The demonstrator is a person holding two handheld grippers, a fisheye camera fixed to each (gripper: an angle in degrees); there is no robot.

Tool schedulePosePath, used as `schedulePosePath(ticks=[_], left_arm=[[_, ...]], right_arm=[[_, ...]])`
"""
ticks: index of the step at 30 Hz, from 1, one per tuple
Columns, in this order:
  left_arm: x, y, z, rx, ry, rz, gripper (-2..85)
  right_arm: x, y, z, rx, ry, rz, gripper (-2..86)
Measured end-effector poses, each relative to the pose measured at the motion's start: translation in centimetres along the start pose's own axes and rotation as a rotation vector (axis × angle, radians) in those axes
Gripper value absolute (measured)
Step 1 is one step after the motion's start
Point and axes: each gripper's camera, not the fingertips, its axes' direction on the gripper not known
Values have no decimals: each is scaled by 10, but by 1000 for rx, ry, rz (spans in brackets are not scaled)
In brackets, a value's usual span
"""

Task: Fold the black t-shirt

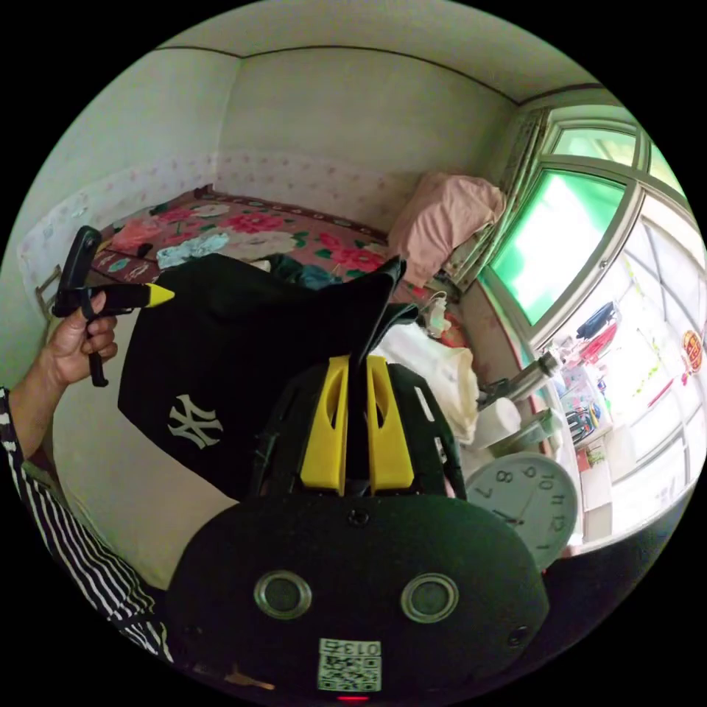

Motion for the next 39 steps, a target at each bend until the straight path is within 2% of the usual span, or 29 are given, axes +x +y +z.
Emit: schedulePosePath(ticks=[5, 10, 16, 20, 22, 25, 29, 33, 35, 39], left_arm=[[7, -62, 134, -44, -1, -15, 10], [-8, -77, 239, -124, -86, -81, 11], [-23, -41, 320, -224, -309, -75, 13], [-17, -21, 353, -220, -349, -47, 18], [-7, -14, 368, -221, -402, 0, 21], [8, -2, 389, -203, -444, 24, 31], [10, 13, 395, -140, -343, -95, 74], [23, 32, 374, -48, -416, -132, 80], [44, 47, 361, -42, -446, -79, 72], [97, 84, 341, -30, -441, 74, 43]], right_arm=[[98, -14, 31, -68, 48, 27, 33], [166, -5, 87, -163, 67, 26, 35], [187, 40, 166, -335, 45, 13, 39], [173, 74, 179, -313, 58, -74, 41], [164, 92, 171, -260, 152, -98, 52], [166, 109, 157, -253, 191, -98, 72], [185, 129, 125, -251, 178, -38, 98], [216, 154, 56, -202, 270, 48, 106], [227, 167, 16, -161, 308, 86, 98], [223, 213, -115, 82, 291, 150, 50]])
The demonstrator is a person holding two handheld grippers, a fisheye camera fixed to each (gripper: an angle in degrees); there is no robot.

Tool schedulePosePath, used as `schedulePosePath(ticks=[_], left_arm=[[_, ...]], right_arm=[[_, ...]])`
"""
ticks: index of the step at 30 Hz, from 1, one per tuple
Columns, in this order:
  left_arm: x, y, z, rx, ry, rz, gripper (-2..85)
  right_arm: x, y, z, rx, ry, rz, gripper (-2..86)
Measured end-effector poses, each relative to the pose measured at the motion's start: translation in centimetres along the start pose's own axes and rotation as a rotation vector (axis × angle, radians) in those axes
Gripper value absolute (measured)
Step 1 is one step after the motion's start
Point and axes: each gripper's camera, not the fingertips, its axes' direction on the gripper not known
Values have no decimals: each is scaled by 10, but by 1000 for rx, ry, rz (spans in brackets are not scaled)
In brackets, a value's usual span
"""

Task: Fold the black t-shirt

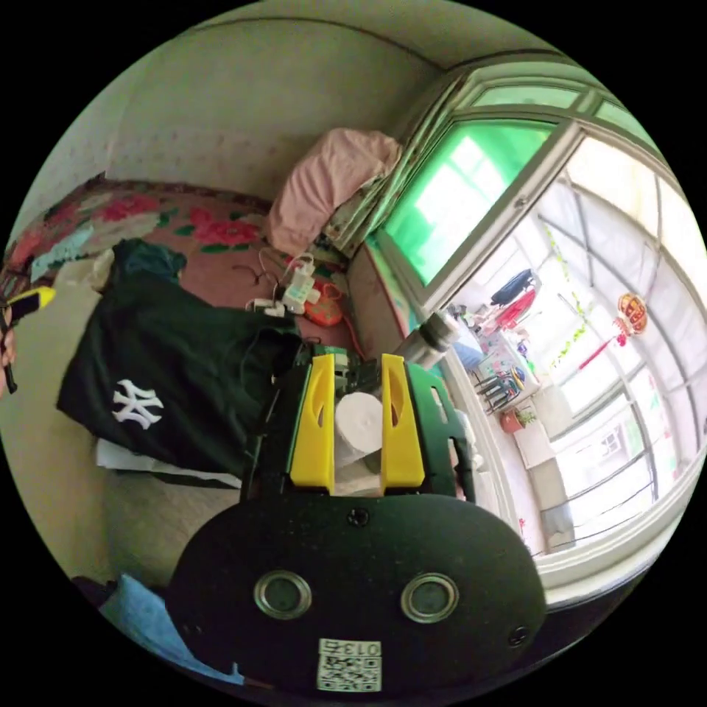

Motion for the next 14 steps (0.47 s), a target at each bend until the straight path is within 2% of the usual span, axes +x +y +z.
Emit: schedulePosePath(ticks=[3, 5, 8, 10, 14], left_arm=[[46, 48, -36, 16, 51, 146, 12], [82, 93, -58, -8, 74, 252, 3], [123, 142, -69, -96, 153, 363, 0], [150, 168, -68, -150, 156, 456, 1], [206, 210, -63, -150, 161, 624, 14]], right_arm=[[7, 47, -108, 140, -24, 25, 12], [1, 82, -161, 147, -23, -11, 6], [-18, 150, -228, 97, 81, -100, 3], [-26, 207, -260, -21, 229, -78, 8], [-13, 294, -291, -167, 272, 61, 47]])
